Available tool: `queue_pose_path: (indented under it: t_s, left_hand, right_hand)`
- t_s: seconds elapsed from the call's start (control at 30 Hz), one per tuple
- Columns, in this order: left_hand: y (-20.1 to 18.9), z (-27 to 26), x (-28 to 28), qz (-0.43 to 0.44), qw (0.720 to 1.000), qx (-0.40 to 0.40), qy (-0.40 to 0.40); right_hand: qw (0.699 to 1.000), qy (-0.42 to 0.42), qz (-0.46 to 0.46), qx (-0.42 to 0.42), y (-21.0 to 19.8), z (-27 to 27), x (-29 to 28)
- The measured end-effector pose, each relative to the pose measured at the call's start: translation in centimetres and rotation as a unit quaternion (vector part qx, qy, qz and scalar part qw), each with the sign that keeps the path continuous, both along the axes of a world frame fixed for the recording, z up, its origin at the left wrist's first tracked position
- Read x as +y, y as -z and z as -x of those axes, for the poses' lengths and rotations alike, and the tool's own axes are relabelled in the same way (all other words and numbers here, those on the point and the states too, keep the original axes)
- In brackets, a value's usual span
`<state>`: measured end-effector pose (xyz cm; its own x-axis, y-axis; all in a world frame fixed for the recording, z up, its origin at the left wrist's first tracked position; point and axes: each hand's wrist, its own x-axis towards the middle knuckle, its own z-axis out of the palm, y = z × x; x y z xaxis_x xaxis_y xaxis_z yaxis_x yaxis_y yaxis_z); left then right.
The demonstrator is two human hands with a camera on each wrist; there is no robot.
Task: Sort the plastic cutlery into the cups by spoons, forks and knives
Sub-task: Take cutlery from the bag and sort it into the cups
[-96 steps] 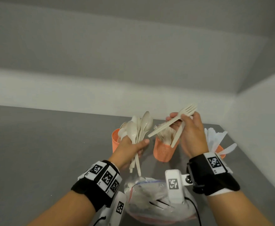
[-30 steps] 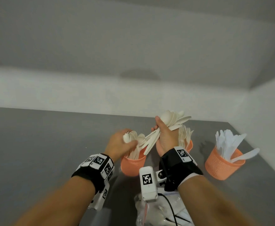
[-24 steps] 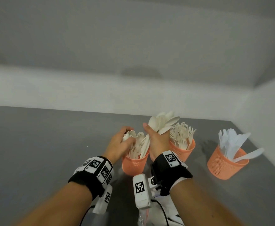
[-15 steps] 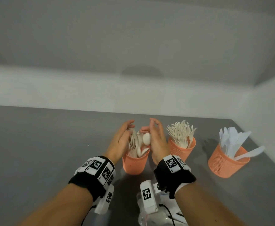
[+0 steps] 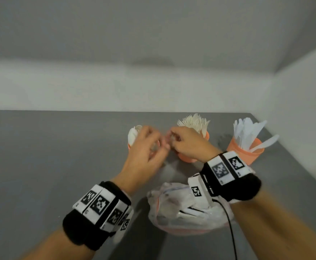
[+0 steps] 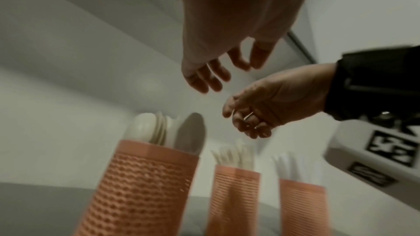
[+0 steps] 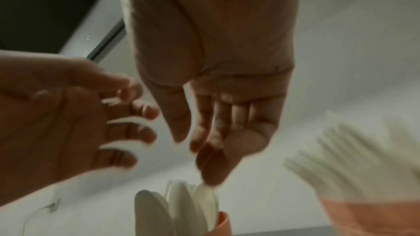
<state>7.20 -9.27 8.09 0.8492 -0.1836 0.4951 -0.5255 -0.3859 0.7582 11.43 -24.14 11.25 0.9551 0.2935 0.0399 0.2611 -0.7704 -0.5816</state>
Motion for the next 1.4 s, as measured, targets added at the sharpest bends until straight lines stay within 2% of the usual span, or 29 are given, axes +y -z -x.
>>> queue_pose_path:
  t_s: [0.07, 0.1, 0.17, 0.2, 0.23, 0.3, 0.4, 0.47, 0.53, 0.63, 0.73, 0.8, 0.87, 0.93, 1.0, 1.07, 1.1, 1.13, 1.2, 1.23, 1.33, 1.4]
  left_hand:
    - [1.6, 1.7, -1.0, -0.12, 0.986, 0.069, 0.094]
    - [2.7, 2.3, -1.5, -0.22, 0.962, 0.114, 0.118]
    - [5.0, 3.5, -2.6, -0.392, 0.888, 0.214, 0.11]
    - [6.0, 3.8, -2.9, -0.429, 0.866, 0.242, 0.091]
    - [6.8, 3.8, -3.0, -0.438, 0.858, 0.26, 0.069]
    - [7.9, 3.6, -2.6, -0.398, 0.87, 0.289, 0.034]
    - [8.2, 2.6, -2.1, -0.297, 0.908, 0.294, 0.03]
    - [8.0, 2.3, -2.3, -0.235, 0.933, 0.272, 0.016]
    - [7.5, 2.3, -2.8, -0.182, 0.944, 0.274, 0.001]
    - [6.8, 2.7, -3.3, -0.229, 0.939, 0.257, -0.027]
    - [6.8, 2.5, -2.4, -0.225, 0.945, 0.23, -0.053]
    - [6.9, 2.5, -1.8, -0.186, 0.939, 0.283, -0.053]
    - [6.9, 2.4, -2.0, -0.09, 0.926, 0.364, -0.041]
    - [6.3, 2.5, -2.7, 0.062, 0.893, 0.446, -0.016]
    - [5.6, 2.1, -2.8, 0.178, 0.852, 0.493, 0.0]
    - [4.9, 2.1, -2.5, 0.246, 0.816, 0.523, 0.017]
    - [4.7, 2.2, -2.3, 0.233, 0.821, 0.521, 0.031]
    - [4.7, 2.4, -2.0, 0.191, 0.838, 0.51, 0.043]
    - [5.6, 2.3, -1.1, 0.05, 0.882, 0.467, 0.025]
    - [6.1, 2.2, -0.7, 0.002, 0.895, 0.445, -0.001]
    - [7.0, 2.0, -0.5, -0.033, 0.922, 0.378, -0.082]
    - [6.9, 1.4, -1.0, 0.011, 0.915, 0.394, -0.084]
  right_hand:
    - [0.995, -0.043, 0.046, 0.076, 0.1, 1.9, -1.8]
    - [0.988, -0.061, 0.042, 0.136, 0.4, 3.0, -2.6]
    - [0.965, -0.094, 0.074, 0.232, 2.0, 4.9, -3.5]
    - [0.957, -0.101, 0.122, 0.242, 3.4, 5.7, -3.9]
    - [0.954, -0.099, 0.178, 0.222, 5.1, 6.3, -4.3]
    - [0.956, -0.056, 0.262, 0.123, 8.9, 7.7, -5.0]
    - [0.971, 0.021, 0.233, 0.054, 12.3, 8.9, -5.6]
    - [0.972, 0.023, 0.23, 0.042, 13.0, 8.9, -5.5]
    - [0.977, 0.007, 0.211, 0.017, 13.1, 8.8, -5.0]
    - [0.995, 0.014, 0.1, 0.022, 13.2, 8.8, -4.7]
    - [0.995, 0.042, 0.081, 0.05, 13.3, 9.0, -5.2]
    - [0.991, 0.04, 0.11, 0.06, 13.3, 9.1, -5.3]
    - [0.988, 0.032, 0.128, 0.083, 12.9, 8.9, -5.1]
    - [0.983, 0.03, 0.147, 0.108, 12.4, 8.4, -4.7]
    - [0.975, 0.021, 0.189, 0.117, 12.0, 8.3, -4.4]
    - [0.972, 0.011, 0.203, 0.115, 11.8, 8.4, -4.4]
    - [0.976, 0.011, 0.187, 0.113, 11.8, 8.4, -4.5]
    - [0.98, 0.012, 0.162, 0.116, 11.6, 8.4, -4.8]
    - [0.988, 0.005, 0.1, 0.119, 11.2, 8.6, -5.5]
    - [0.991, -0.007, 0.073, 0.116, 11.2, 8.6, -5.8]
    - [0.993, -0.036, 0.051, 0.097, 11.0, 9.1, -6.2]
    - [0.993, -0.043, 0.044, 0.098, 11.2, 9.4, -6.3]
